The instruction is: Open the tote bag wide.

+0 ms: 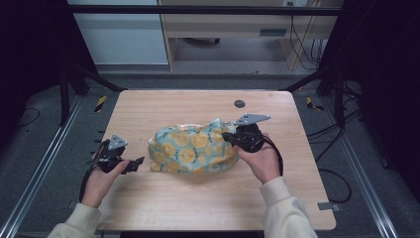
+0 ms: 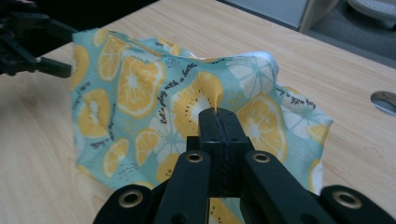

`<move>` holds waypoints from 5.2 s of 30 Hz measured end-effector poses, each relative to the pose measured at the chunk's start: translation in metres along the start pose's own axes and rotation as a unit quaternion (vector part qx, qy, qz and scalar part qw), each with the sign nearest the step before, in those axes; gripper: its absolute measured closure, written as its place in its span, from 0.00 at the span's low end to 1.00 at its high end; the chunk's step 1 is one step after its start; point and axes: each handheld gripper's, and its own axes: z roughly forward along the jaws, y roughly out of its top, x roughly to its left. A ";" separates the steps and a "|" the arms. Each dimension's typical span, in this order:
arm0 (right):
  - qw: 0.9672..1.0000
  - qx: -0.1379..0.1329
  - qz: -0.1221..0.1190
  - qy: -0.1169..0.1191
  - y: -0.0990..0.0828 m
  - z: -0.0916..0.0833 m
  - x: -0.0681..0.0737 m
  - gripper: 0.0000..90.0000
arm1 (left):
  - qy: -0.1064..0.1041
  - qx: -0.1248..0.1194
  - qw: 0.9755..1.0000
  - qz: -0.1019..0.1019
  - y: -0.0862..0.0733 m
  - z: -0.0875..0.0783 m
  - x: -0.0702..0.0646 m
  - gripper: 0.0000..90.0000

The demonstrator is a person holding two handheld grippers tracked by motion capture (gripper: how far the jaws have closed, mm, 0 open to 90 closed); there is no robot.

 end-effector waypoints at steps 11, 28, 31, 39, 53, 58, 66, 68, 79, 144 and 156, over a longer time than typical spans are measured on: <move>0.998 -0.026 -0.039 0.046 -0.023 -0.028 0.040 1.00 | -0.011 -0.019 1.000 -0.006 0.008 -0.009 -0.004 0.16; 0.996 0.016 -0.046 0.071 -0.064 -0.015 0.058 1.00 | -0.049 -0.021 0.998 0.019 0.061 -0.007 -0.002 0.30; 0.996 0.015 -0.044 0.072 -0.066 -0.014 0.057 1.00 | -0.057 -0.011 0.998 0.023 0.072 -0.001 -0.002 0.30; 0.996 0.010 -0.036 0.075 -0.070 -0.013 0.054 1.00 | -0.077 0.022 0.996 0.045 0.096 0.021 -0.008 0.30; 0.996 0.009 -0.031 0.077 -0.074 -0.012 0.051 1.00 | -0.097 0.061 0.991 0.073 0.110 0.053 -0.026 0.25; 0.997 0.009 -0.028 0.076 -0.074 -0.012 0.050 1.00 | -0.115 0.085 0.987 0.079 0.108 0.058 -0.033 0.45; 0.997 0.010 -0.025 0.074 -0.075 -0.011 0.049 1.00 | -0.115 0.104 0.984 0.093 0.105 0.060 -0.036 0.91; 0.997 0.011 -0.025 0.074 -0.076 -0.011 0.049 1.00 | -0.114 0.100 0.984 0.095 0.105 0.059 -0.037 0.96; 0.999 0.005 -0.021 0.049 -0.074 -0.015 0.044 1.00 | -0.092 0.038 0.990 0.097 0.121 0.028 -0.037 1.00; 0.997 0.056 -0.056 0.010 -0.098 -0.044 0.060 1.00 | -0.181 -0.038 0.969 0.164 0.096 -0.077 -0.085 1.00; 0.996 0.073 -0.039 0.014 -0.101 -0.030 0.053 0.83 | -0.191 0.021 0.967 0.169 0.062 -0.049 -0.083 1.00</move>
